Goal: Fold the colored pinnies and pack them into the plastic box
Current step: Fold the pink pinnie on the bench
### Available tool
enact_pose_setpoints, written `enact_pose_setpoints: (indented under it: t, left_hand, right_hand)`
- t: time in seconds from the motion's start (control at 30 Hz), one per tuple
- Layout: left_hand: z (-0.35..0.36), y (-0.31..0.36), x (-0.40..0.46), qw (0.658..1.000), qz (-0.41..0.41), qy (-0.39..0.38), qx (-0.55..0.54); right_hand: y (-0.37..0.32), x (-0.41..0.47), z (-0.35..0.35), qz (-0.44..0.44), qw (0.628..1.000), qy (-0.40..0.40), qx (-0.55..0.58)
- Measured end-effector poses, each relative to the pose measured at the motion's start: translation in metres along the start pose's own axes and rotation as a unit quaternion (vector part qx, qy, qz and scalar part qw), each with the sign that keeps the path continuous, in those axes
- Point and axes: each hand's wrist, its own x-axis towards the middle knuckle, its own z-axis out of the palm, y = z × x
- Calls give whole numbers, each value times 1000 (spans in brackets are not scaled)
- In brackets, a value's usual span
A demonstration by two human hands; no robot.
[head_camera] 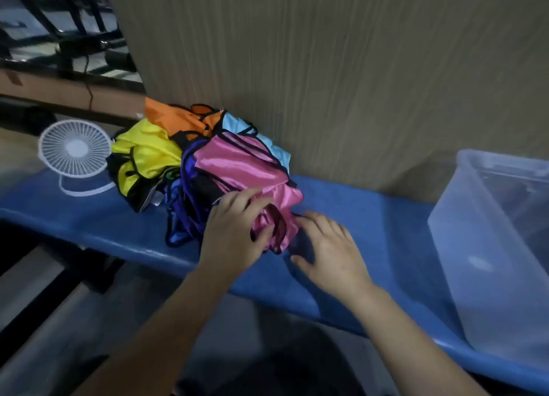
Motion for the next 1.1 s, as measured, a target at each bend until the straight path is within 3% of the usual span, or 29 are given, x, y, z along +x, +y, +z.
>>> enact_pose_setpoints:
  t: [0.23,0.5,0.67,0.77,0.93,1.0,1.1]
  left_hand:
    - [15,-28,11,996,-11,60,70]
    - [10,-37,14,996,-24,74,36]
    - [2,-42,15,997,-47,66,-5]
    - [-3,-41,14,996,-66,65,-17]
    - [-9,-36,9,994,-76,77,-25]
    - [-11,-33,8,993,-74,89,-35]
    - [-17,-24,5,991,-69,102,-44]
  right_hand:
    - [14,24,31,-2,1000,17,-15]
    - [9,33,44,6,997,56,-47]
    - [9,33,29,83,993,78,43]
    - [10,31,5,144,955,169,196]
    - [8,13,-45,210,846,302,386]
    - [7,4,-58,216,807,345,427]
    - [5,-12,-70,214,786,373,445]
